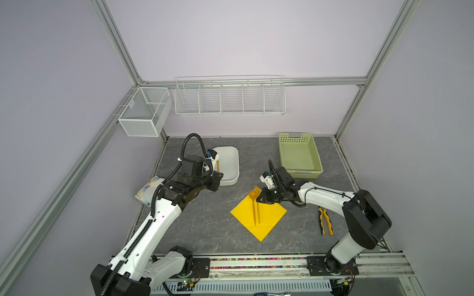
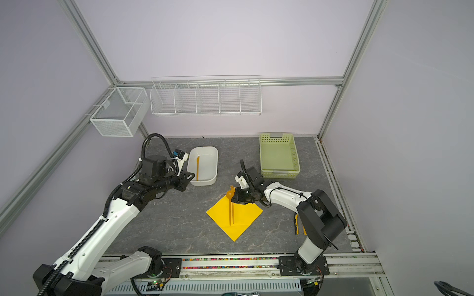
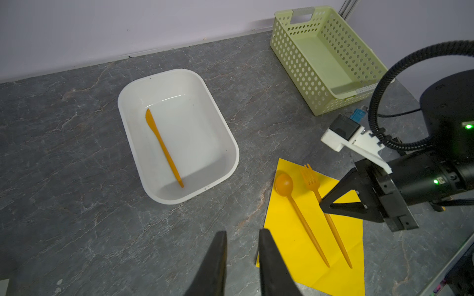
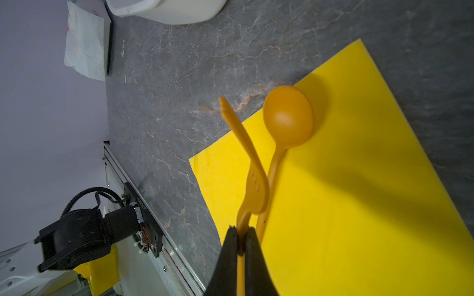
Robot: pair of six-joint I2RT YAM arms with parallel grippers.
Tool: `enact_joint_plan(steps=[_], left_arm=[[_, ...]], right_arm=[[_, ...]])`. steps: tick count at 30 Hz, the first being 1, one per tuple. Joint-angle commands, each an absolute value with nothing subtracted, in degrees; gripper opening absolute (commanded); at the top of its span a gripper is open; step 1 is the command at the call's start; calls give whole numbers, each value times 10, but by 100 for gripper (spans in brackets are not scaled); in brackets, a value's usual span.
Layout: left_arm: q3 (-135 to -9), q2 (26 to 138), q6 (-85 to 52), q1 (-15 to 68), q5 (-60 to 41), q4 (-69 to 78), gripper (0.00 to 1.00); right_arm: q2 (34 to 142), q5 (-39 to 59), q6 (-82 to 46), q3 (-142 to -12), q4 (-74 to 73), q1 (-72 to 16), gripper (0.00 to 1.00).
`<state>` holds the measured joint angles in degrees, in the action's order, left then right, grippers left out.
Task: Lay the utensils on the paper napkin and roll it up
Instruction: 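Lower the fork with the right gripper onto the napkin beside the spoon, then press the fork flat on the napkin with the right gripper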
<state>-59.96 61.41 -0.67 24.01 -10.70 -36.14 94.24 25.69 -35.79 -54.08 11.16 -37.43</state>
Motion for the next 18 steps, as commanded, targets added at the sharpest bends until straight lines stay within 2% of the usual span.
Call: enact_joint_plan(steps=[1,18], left_arm=[[-594,616,10,238,-103,-374,24],[-595,630,9,238,-96,-375,24]], right_arm=[[961,294,-372,-525,60,-359,7],[1028,342,-371,-507,11,-321,7]])
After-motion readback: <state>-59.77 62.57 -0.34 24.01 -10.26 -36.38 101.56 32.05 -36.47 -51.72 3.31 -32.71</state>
